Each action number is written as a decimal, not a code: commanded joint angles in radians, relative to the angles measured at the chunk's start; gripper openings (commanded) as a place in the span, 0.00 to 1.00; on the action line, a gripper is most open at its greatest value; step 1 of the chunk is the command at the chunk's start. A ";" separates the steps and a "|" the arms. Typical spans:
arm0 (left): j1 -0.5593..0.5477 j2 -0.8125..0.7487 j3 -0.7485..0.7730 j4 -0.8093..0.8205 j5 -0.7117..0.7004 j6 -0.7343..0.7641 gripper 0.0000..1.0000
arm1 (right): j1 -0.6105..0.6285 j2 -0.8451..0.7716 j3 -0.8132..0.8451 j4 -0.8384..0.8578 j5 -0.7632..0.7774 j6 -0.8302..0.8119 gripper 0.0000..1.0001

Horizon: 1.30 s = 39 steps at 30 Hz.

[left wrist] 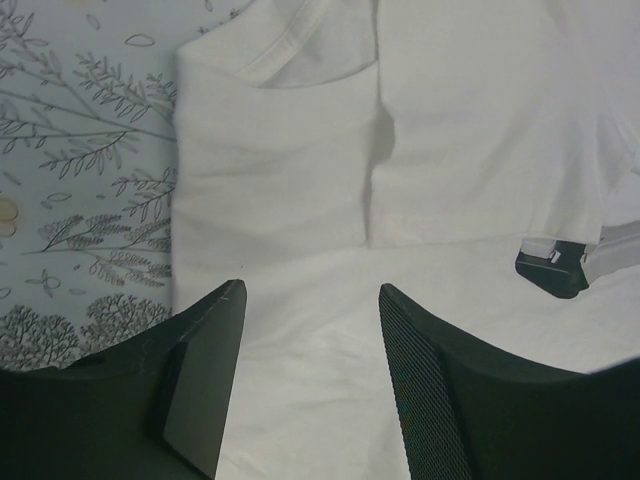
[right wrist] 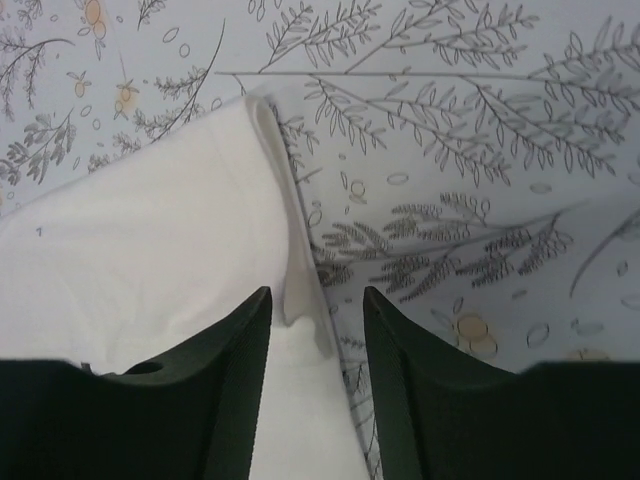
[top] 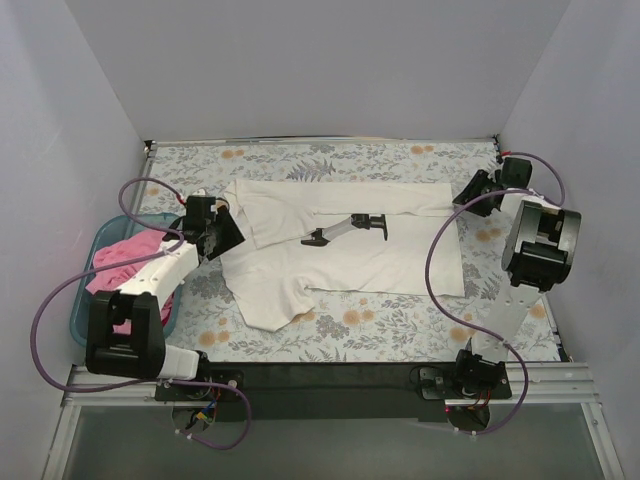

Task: Fold and stack the t-shirts
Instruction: Fold the tshirt

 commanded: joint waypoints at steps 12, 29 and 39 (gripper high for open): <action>-0.004 -0.202 -0.146 -0.230 -0.150 -0.104 0.49 | 0.160 -0.681 -0.521 -0.224 0.275 -0.039 0.61; -0.004 -0.049 -0.175 -0.127 -0.142 -0.090 0.34 | 0.180 -1.053 -0.821 -0.441 0.454 -0.029 0.72; -0.004 -0.044 -0.167 -0.130 -0.164 -0.075 0.00 | 0.123 -1.005 -0.817 -0.450 0.450 -0.005 0.64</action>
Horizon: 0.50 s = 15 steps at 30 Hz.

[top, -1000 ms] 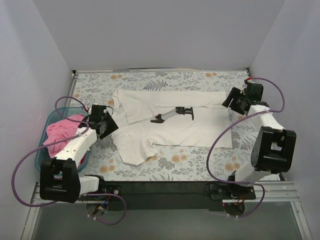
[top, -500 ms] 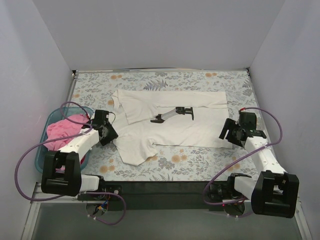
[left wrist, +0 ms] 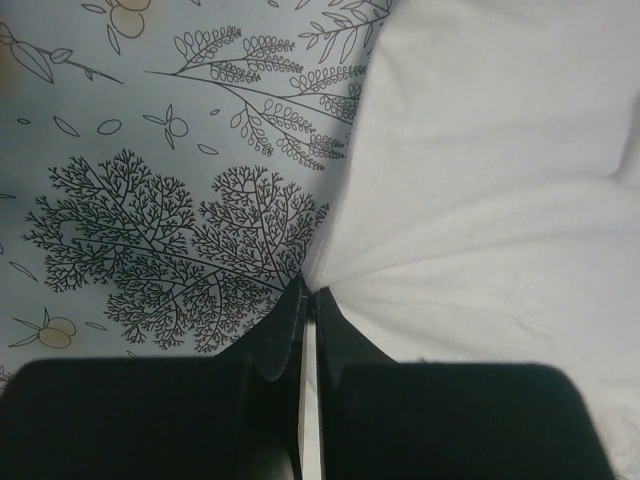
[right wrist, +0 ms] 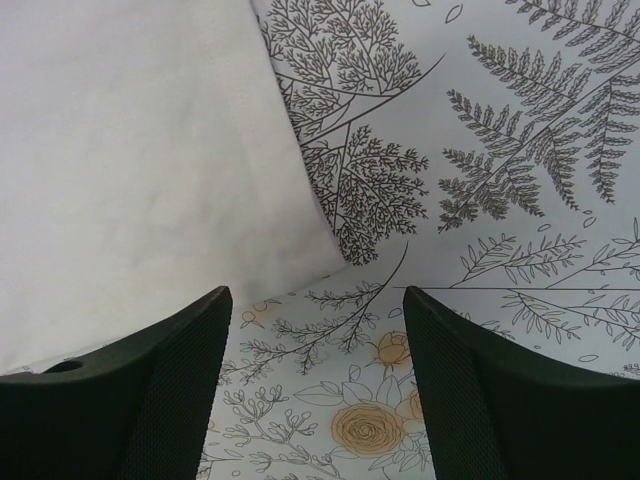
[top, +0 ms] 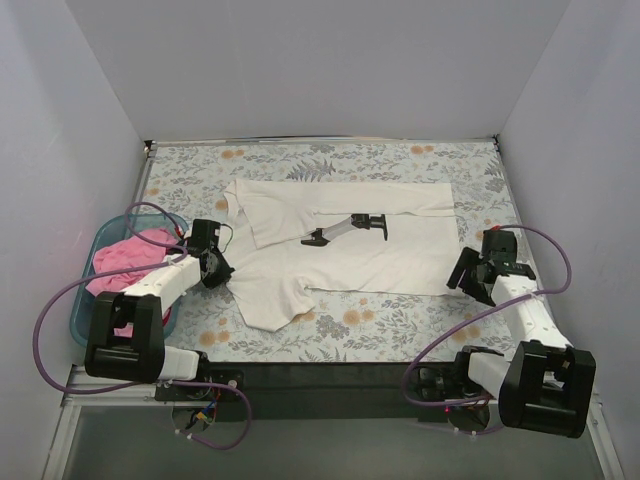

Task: Fold and stack the t-shirts
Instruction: Fold the tshirt

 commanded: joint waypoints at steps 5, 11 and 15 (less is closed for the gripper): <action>-0.004 -0.011 0.007 0.010 -0.026 0.013 0.00 | -0.037 0.036 0.014 0.020 0.002 0.028 0.58; -0.004 -0.014 0.007 0.010 -0.022 0.016 0.00 | -0.037 0.095 0.026 0.051 -0.014 0.050 0.51; -0.004 -0.021 0.005 0.010 -0.023 0.017 0.00 | -0.037 0.126 0.019 0.058 -0.005 0.054 0.46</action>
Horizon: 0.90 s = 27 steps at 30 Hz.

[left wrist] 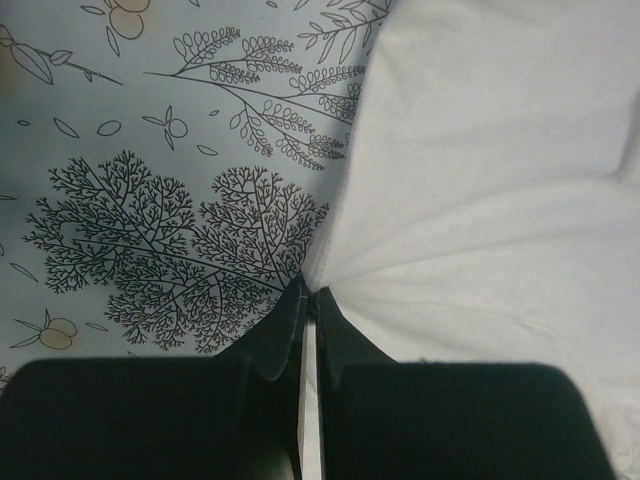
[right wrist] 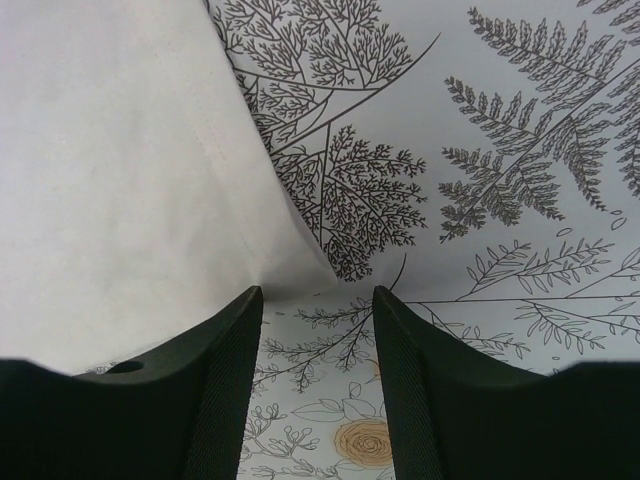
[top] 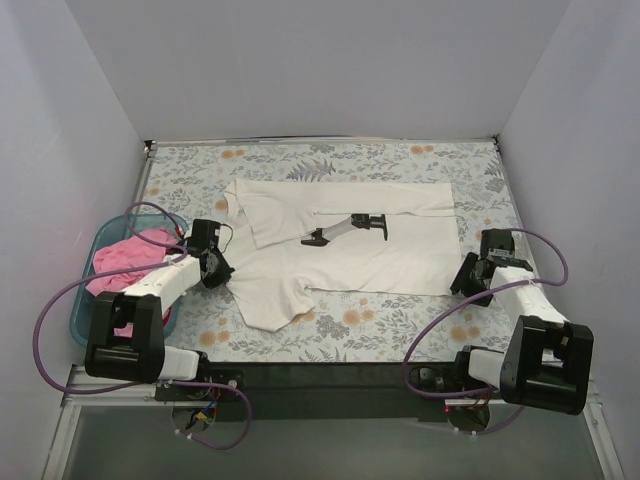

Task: Fold and stack the t-shirts
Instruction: Fold the tshirt

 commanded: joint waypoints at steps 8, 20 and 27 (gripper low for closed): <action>-0.004 -0.010 0.007 0.008 -0.018 0.012 0.00 | -0.007 0.062 -0.001 0.055 0.017 0.022 0.37; -0.004 -0.013 0.002 0.003 0.004 -0.003 0.00 | -0.016 0.043 -0.005 0.031 0.038 0.012 0.01; -0.004 -0.062 0.025 -0.072 -0.042 -0.050 0.00 | -0.022 -0.006 0.047 -0.046 0.071 0.003 0.01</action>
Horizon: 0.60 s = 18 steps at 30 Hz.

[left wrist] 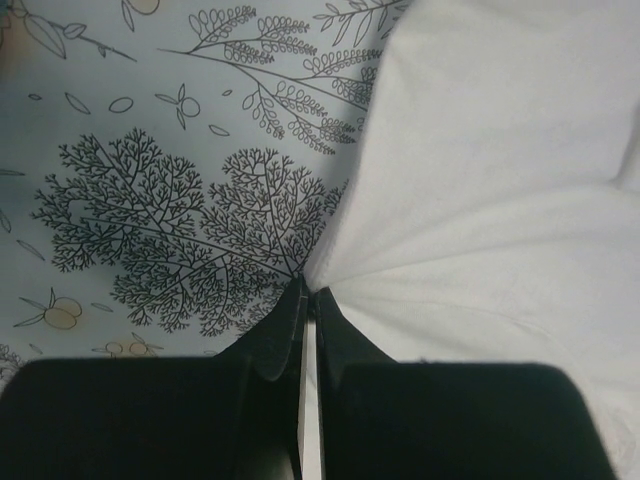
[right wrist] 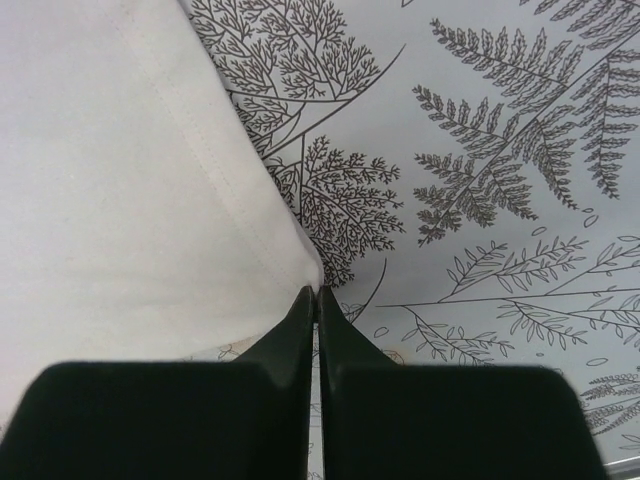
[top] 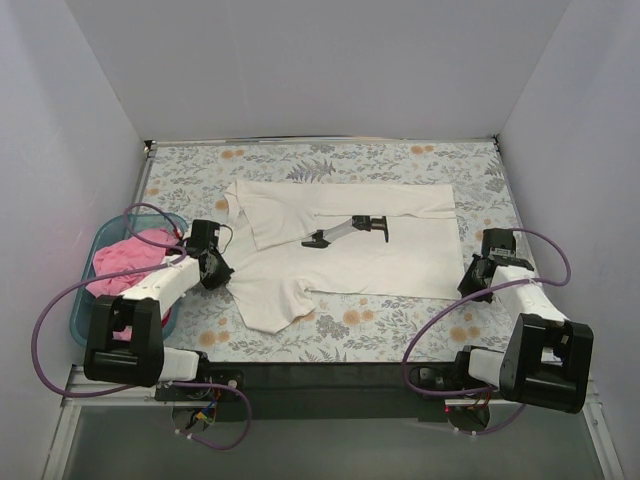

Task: Fold and stack the t-shirts
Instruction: Fold the tshirt

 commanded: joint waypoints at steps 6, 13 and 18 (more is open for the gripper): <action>-0.002 -0.043 0.111 -0.082 -0.044 -0.027 0.00 | -0.011 -0.034 0.153 -0.088 0.025 -0.024 0.01; 0.005 0.027 0.217 -0.111 -0.031 -0.018 0.00 | -0.013 0.037 0.233 -0.094 0.000 -0.030 0.01; 0.020 0.066 0.283 -0.128 -0.018 -0.011 0.00 | -0.016 0.091 0.293 -0.102 -0.020 -0.037 0.01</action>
